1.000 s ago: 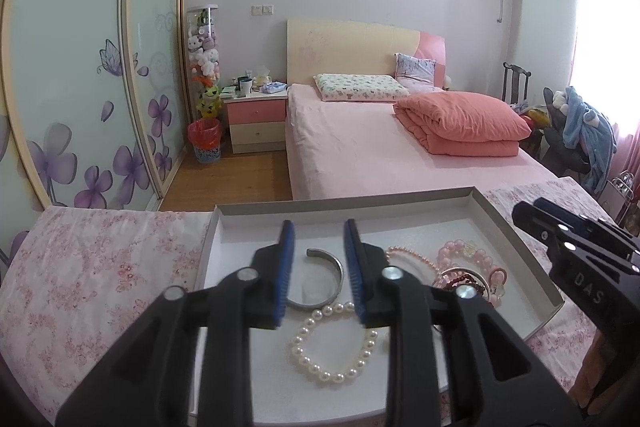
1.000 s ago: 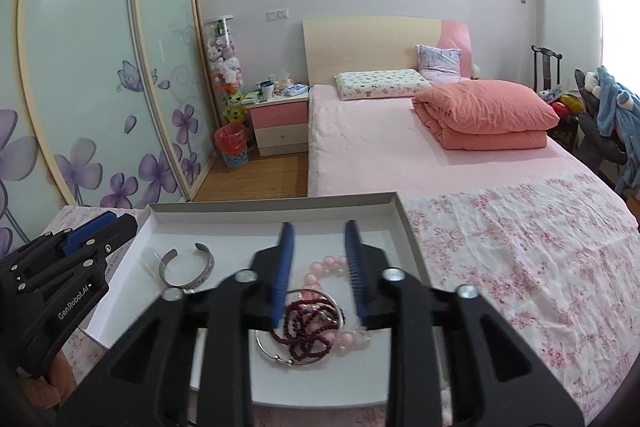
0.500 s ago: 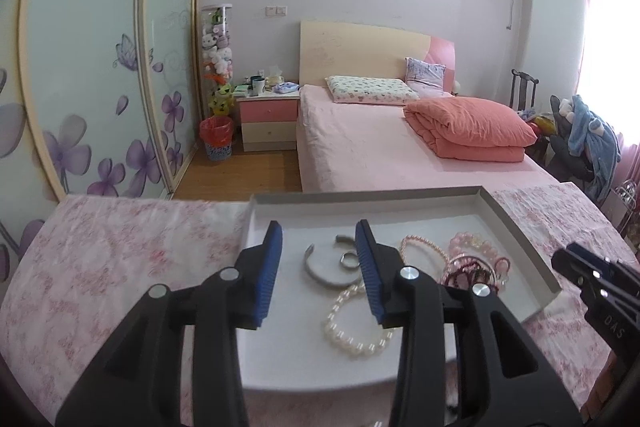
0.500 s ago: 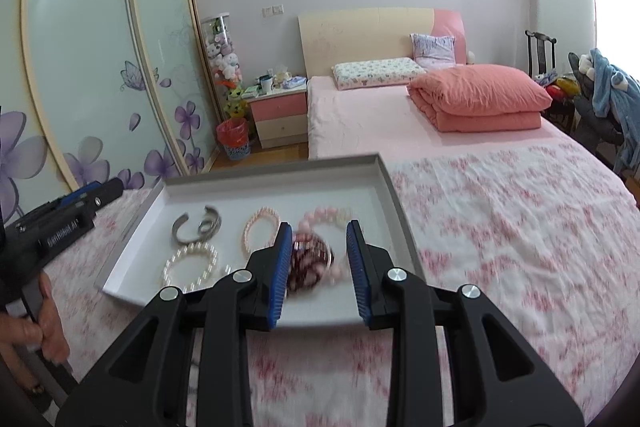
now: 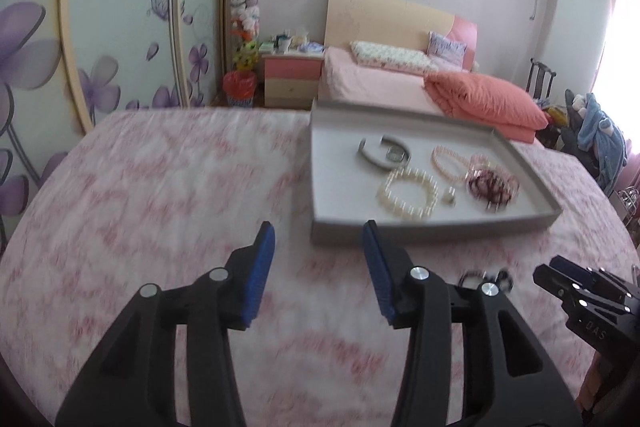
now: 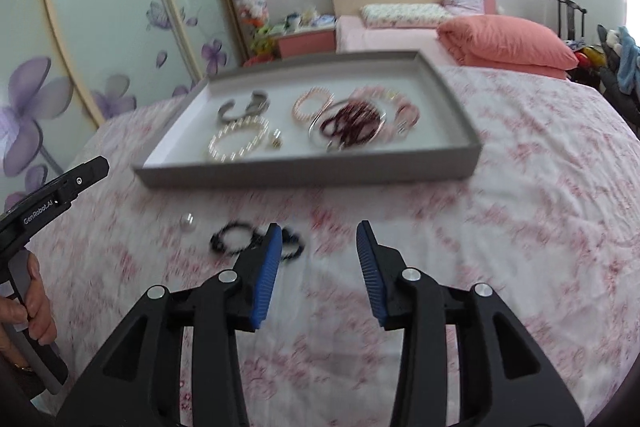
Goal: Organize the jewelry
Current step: 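Withdraw both grippers from the tray toward the black bead bracelet and pearl earring, then grasp and lift the black bead bracelet with the right gripper while the left gripper approaches the pearl earring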
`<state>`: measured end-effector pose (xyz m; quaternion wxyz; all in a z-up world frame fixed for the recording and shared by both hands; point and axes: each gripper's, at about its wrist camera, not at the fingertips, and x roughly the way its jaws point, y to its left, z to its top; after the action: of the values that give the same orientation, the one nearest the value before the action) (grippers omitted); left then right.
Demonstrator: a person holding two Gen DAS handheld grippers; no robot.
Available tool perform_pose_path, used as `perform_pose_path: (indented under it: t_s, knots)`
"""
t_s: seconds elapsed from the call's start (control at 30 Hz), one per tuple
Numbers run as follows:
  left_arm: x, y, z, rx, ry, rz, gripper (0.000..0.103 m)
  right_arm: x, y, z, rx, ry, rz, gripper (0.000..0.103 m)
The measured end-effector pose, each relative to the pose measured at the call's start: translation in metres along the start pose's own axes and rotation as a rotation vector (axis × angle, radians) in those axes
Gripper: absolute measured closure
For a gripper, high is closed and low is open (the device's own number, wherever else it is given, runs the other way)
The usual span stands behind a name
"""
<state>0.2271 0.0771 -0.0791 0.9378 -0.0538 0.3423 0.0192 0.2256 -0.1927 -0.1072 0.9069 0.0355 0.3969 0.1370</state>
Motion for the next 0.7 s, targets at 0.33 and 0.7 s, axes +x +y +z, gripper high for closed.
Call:
perform_pose_path:
  t_s: [0.33,0.7]
  knots:
    - [-0.003,0.014,-0.015,-0.021,0.036,0.025,0.056,0.026,0.018,0.003,-0.085,0.080,0.005,0.054]
    - [0.000,-0.006,-0.016,0.017,0.056,-0.015,0.054,0.022,0.006,0.000,-0.083,0.087,-0.005,0.087]
